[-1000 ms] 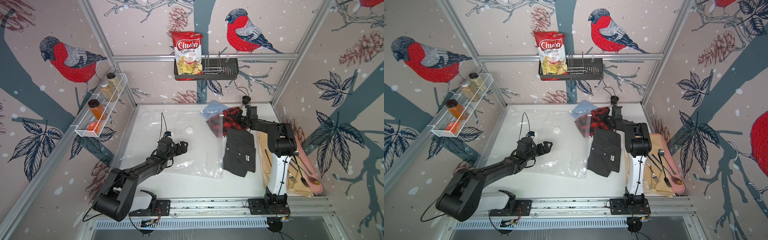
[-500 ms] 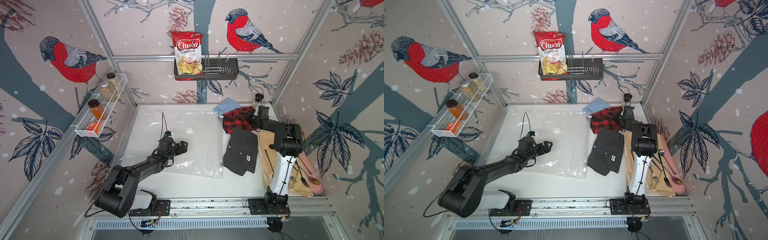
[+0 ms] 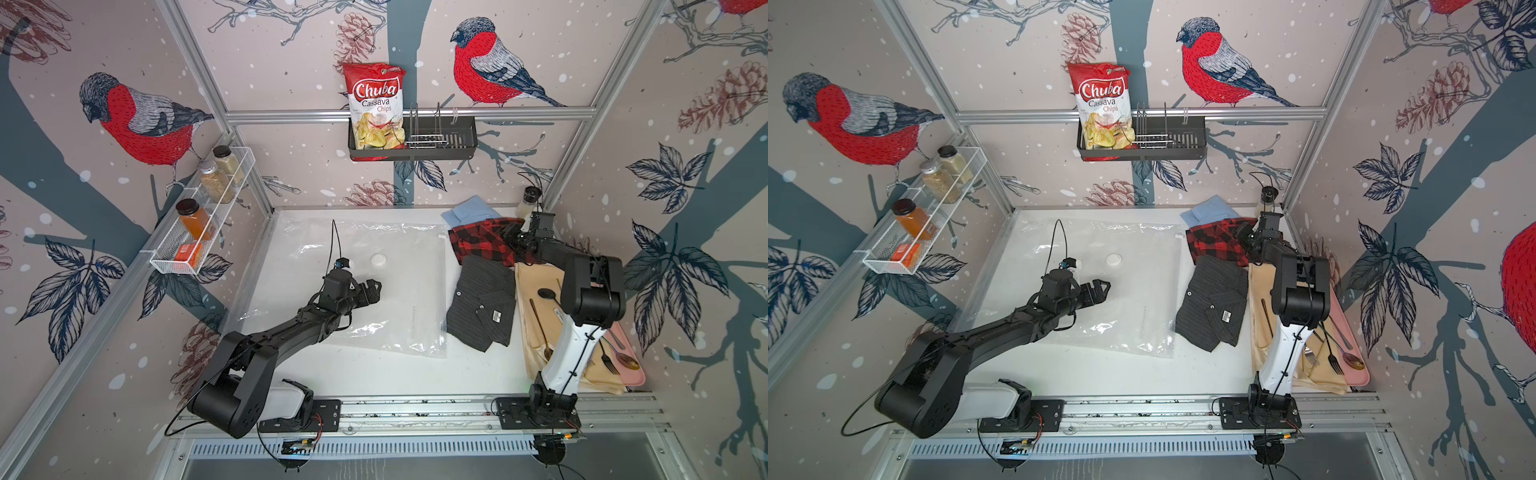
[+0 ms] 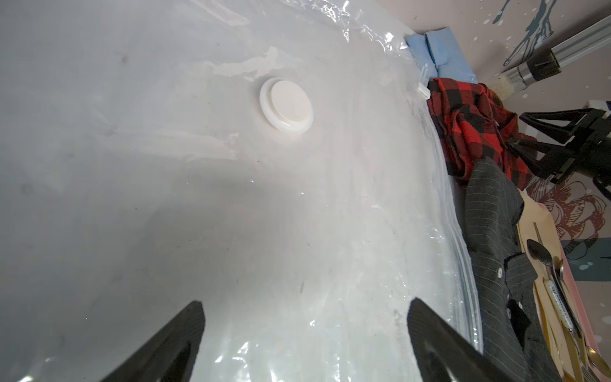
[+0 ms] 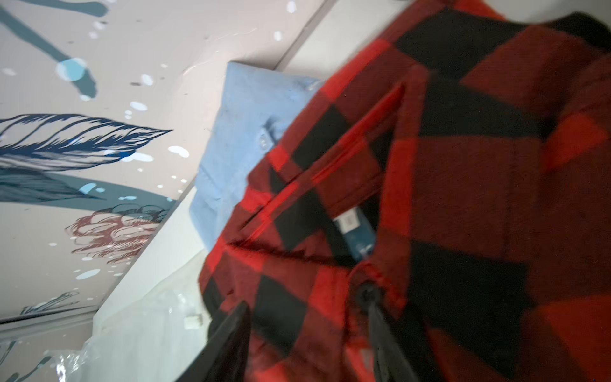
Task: Place the folded shirt into the vacuum bag
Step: Move the shirt at the center of the board, then adjust the shirt at the center of the board.
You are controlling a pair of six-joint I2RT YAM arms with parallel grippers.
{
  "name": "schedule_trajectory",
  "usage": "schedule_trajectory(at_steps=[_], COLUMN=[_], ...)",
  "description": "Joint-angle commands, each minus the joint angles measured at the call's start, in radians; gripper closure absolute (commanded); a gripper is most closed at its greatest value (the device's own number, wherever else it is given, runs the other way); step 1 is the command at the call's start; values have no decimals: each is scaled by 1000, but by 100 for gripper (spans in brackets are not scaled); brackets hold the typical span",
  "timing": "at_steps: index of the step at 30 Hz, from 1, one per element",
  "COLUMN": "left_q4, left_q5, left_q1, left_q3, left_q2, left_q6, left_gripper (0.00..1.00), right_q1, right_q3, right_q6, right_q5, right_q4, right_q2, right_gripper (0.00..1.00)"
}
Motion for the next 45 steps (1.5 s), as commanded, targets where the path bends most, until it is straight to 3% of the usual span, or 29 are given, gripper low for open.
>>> schedule_trajectory(at_steps=[1,9,17,21,28,33,38,41,45], left_q4=[-30,-111,-131,-124,-116,-111,-119,-143,-165], left_q5=[-8,-31,-93,-115,-161,-192,-201,-178,-178], left_q1=[-19,-139,-246,-255,-300,-361,-429,-447,-460], left_q3=[14,42,36,68,148,211,272,310,316], left_q2=[-32,-123,-118,-63,37,128,194,237,249], left_q6=[-4,-14,-9,-4,-13,-17,-7,11,34], left_gripper=[4,4,4,4,4,4,4,4,4], right_q1=[35,216,407,442,445,445,408,324,288], right_q3=[-63,-324,-588,-743,-920,-872,-804,-777,-625], right_q6=[-54,-90,-22,22,104,99,52,37,-51], right_q5=[13,28,-5,4,171,181,133,-44,-166], right_q4=[-42,-85,-83,-69,-169,-258,-171,-38,-83], right_q2=[-106,-406,-560,-609,-789,-972,-1021,-943,-725], right_gripper=[33,26,26,27,29,28,28,34,44])
